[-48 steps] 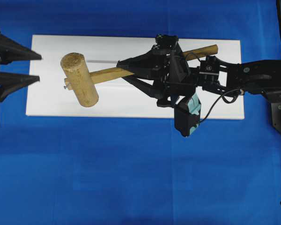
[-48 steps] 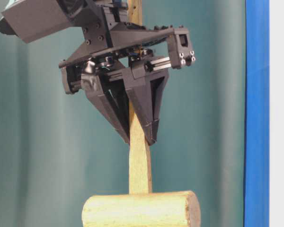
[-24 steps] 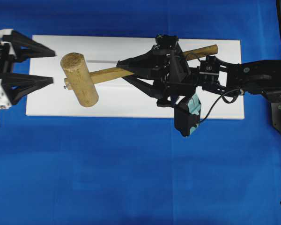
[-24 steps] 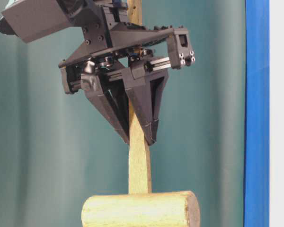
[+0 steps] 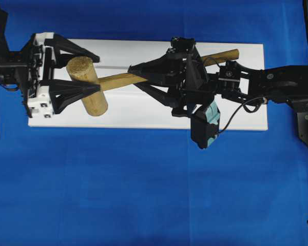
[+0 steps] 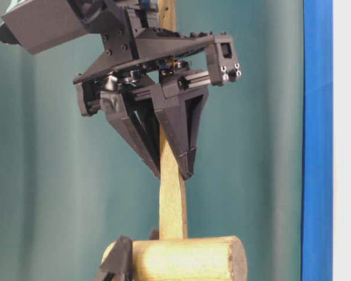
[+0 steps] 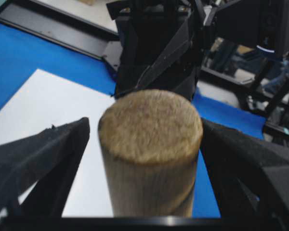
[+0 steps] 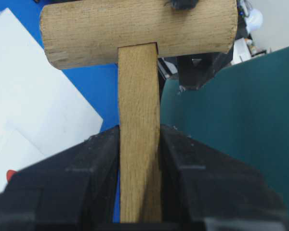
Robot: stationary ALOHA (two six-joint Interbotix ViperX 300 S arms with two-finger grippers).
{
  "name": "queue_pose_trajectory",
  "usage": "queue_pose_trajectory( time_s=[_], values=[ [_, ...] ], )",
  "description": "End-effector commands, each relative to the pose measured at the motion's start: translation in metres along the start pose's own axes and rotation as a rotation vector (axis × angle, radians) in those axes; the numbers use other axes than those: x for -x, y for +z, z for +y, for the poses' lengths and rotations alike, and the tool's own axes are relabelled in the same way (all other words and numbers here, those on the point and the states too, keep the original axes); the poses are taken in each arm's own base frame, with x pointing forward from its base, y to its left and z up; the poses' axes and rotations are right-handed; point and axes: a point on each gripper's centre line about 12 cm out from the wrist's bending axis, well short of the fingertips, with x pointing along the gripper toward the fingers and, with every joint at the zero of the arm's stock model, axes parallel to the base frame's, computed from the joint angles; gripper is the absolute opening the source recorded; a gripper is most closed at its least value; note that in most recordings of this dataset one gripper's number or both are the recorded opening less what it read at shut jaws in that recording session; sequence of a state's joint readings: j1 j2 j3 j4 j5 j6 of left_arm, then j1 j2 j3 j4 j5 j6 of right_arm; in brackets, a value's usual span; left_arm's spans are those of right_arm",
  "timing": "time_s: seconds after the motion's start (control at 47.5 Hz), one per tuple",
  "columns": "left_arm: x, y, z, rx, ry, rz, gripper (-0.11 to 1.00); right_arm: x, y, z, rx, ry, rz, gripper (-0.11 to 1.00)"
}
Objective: Hit the mark with a hammer.
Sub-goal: 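Grasp the mallet head with the left gripper, holding it with both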
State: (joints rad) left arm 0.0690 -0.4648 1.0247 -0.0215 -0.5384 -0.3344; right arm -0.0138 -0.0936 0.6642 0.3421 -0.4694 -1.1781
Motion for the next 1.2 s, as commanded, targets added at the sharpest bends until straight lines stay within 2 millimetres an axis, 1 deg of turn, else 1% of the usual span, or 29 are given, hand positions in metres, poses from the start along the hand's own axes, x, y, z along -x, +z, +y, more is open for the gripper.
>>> queue_pose_trajectory(
  time_s=[0.0, 0.147, 0.21, 0.274, 0.337, 0.358, 0.379, 0.4, 0.442, 0.715, 0.947, 1.178],
  values=[
    [-0.0056, 0.0115, -0.0031, 0.004, -0.009, -0.038, 0.94, 0.0039, 0.0113, -0.0159, -0.012, -0.044, -0.031, 0.1],
    [-0.0081, 0.0108, -0.0035, 0.018, -0.009, -0.03, 0.92, 0.0034, 0.0108, -0.0169, -0.014, -0.043, -0.028, 0.1],
    [-0.0082, 0.0108, -0.003, 0.031, -0.007, -0.029, 0.86, 0.0034, 0.0108, -0.0171, -0.015, -0.045, -0.028, 0.1],
    [-0.0079, 0.0099, -0.0026, 0.044, -0.005, -0.025, 0.74, 0.0034, 0.0108, -0.0171, -0.015, -0.045, -0.028, 0.1],
    [-0.0075, 0.0098, -0.0026, 0.043, -0.005, -0.024, 0.57, 0.0036, 0.0107, -0.0178, -0.014, -0.045, -0.028, 0.1],
    [-0.0073, 0.009, -0.0023, 0.043, -0.004, -0.021, 0.49, 0.0036, 0.0106, -0.0178, -0.016, -0.045, -0.027, 0.1],
    [-0.0073, 0.009, -0.0023, 0.043, -0.004, -0.021, 0.44, 0.0033, 0.0103, -0.0173, -0.017, -0.044, -0.026, 0.1],
    [-0.007, 0.0095, -0.0024, 0.046, -0.004, -0.023, 0.43, 0.0036, 0.0106, -0.0178, -0.019, -0.045, -0.027, 0.1],
    [-0.0071, 0.0093, -0.0024, 0.045, -0.004, -0.021, 0.45, 0.0032, 0.0107, -0.0178, -0.019, -0.045, -0.027, 0.1],
    [-0.0077, 0.01, -0.0026, 0.047, -0.004, -0.023, 0.45, 0.0049, 0.0099, -0.0193, -0.036, -0.047, -0.019, 0.1],
    [-0.0046, 0.0112, -0.0026, 0.04, -0.006, -0.029, 0.45, 0.0077, 0.0104, -0.0202, -0.065, -0.027, -0.004, 0.1],
    [-0.0032, 0.014, -0.0022, 0.04, -0.004, -0.038, 0.45, 0.009, 0.0089, -0.0139, -0.084, 0.045, 0.025, 0.1]
  ],
)
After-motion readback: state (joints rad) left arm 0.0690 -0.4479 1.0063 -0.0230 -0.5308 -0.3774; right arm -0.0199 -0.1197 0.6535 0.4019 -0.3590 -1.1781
